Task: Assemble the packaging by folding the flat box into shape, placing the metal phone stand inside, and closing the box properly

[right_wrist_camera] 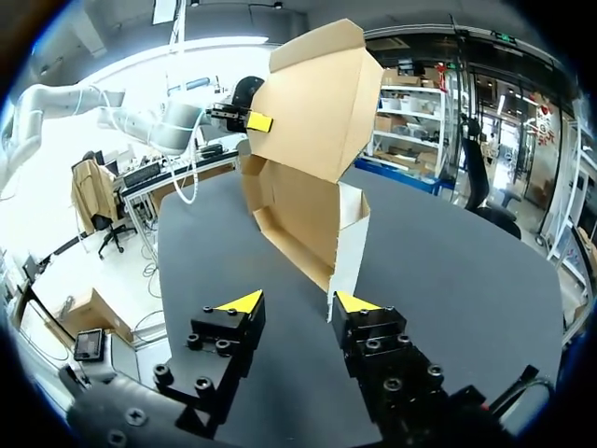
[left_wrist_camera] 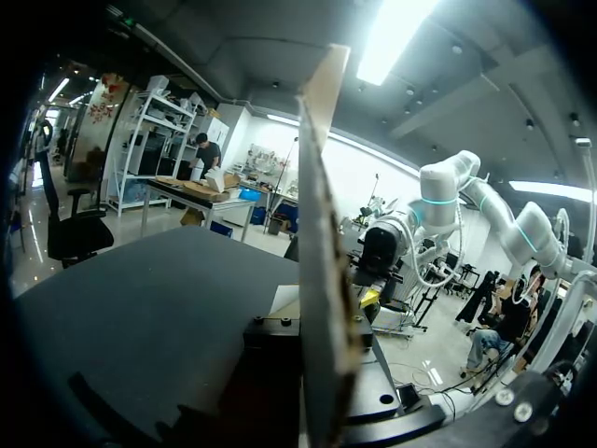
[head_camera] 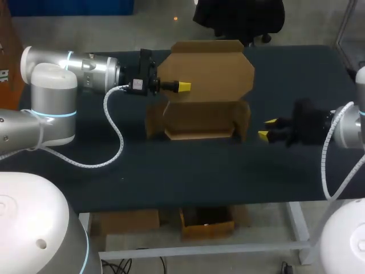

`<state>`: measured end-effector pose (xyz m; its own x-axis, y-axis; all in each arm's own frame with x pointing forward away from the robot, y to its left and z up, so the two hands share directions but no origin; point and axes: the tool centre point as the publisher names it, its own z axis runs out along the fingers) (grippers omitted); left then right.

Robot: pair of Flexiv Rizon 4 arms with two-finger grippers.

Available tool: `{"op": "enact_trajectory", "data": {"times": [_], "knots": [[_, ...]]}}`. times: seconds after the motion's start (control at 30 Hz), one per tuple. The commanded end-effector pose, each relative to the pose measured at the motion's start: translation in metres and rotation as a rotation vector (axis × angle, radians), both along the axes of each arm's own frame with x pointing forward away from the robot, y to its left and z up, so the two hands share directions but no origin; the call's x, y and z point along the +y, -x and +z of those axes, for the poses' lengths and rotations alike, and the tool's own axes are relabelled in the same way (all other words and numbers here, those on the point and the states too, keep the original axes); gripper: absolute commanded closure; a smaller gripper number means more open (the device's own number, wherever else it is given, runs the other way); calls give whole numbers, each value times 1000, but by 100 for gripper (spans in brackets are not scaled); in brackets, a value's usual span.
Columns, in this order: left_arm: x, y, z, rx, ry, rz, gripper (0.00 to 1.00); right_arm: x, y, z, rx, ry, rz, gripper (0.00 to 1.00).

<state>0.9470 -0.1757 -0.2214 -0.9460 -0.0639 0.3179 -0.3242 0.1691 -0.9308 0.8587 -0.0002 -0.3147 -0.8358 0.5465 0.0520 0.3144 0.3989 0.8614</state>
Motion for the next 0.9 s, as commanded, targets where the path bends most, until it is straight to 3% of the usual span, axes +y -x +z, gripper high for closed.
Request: {"op": "enact_trajectory", "data": {"times": [0.03, 0.37, 0.9], "knots": [[-1, 0, -2, 0, 0, 0, 100, 14, 10, 7, -19, 32, -11, 55], [-1, 0, -2, 0, 0, 0, 100, 31, 26, 10, -4, 56, -50, 56], [-1, 0, -2, 0, 0, 0, 100, 26, 40, 12, -19, 47, -90, 55]]}}
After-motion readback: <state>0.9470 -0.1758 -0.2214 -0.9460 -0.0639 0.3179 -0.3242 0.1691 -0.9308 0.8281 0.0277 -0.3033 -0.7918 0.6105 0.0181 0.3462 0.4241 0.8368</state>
